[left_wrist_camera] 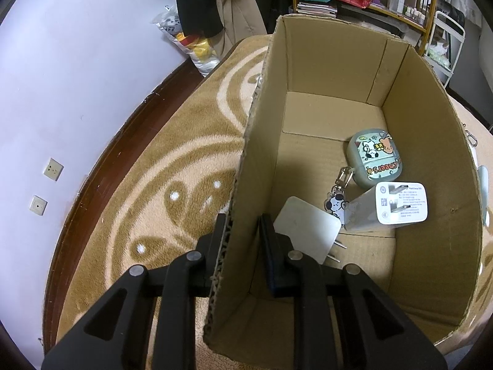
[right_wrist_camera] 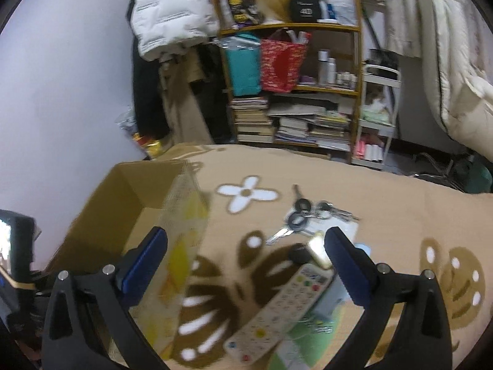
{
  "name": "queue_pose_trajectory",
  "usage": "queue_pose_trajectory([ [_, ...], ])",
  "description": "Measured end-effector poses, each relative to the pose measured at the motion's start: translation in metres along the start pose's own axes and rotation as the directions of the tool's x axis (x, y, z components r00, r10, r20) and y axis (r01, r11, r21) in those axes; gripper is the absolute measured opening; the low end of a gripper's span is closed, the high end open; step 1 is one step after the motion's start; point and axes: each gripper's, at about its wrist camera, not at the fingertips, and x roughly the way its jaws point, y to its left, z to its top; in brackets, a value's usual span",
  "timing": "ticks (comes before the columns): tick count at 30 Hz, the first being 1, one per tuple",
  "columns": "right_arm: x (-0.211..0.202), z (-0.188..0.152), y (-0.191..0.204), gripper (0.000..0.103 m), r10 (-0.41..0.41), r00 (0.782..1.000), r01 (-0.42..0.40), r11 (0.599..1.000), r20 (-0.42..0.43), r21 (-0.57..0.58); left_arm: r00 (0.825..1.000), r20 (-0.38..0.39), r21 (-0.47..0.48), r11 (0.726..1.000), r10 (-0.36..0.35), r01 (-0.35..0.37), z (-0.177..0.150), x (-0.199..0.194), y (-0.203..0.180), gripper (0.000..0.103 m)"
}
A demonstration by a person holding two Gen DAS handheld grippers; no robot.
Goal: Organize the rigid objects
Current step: 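Withdraw the open right gripper back toward the remaining items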
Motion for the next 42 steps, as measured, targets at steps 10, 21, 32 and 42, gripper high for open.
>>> queue_pose_trajectory([
  [10,0.019,-0.019,-0.047,0.103,-0.145,0.988,0.148,0.987,-0.053,0.066,1.000,0.006,-0.008,1.000,-0.007,0.007,-0.001,-0.003,0.003,0.019],
  [21,0.031,-0.033,-0.090,0.103,-0.204,0.973,0.220,0.960,-0.106,0.173,1.000,0.008,-0.012,1.000,-0.011,0.012,-0.002,-0.005,0.006,0.020],
  [32,0.049,-0.050,-0.117,0.090,-0.186,0.963,0.233,0.937,-0.193,0.261,1.000,0.009,-0.012,1.000,-0.011,0.011,-0.002,-0.005,0.006,0.020],
  [42,0.067,-0.062,-0.115,0.070,-0.107,0.965,0.178,0.937,-0.238,0.301,1.000,0.008,-0.012,1.000,-0.011,0.011,-0.002,-0.005,0.006,0.020],
])
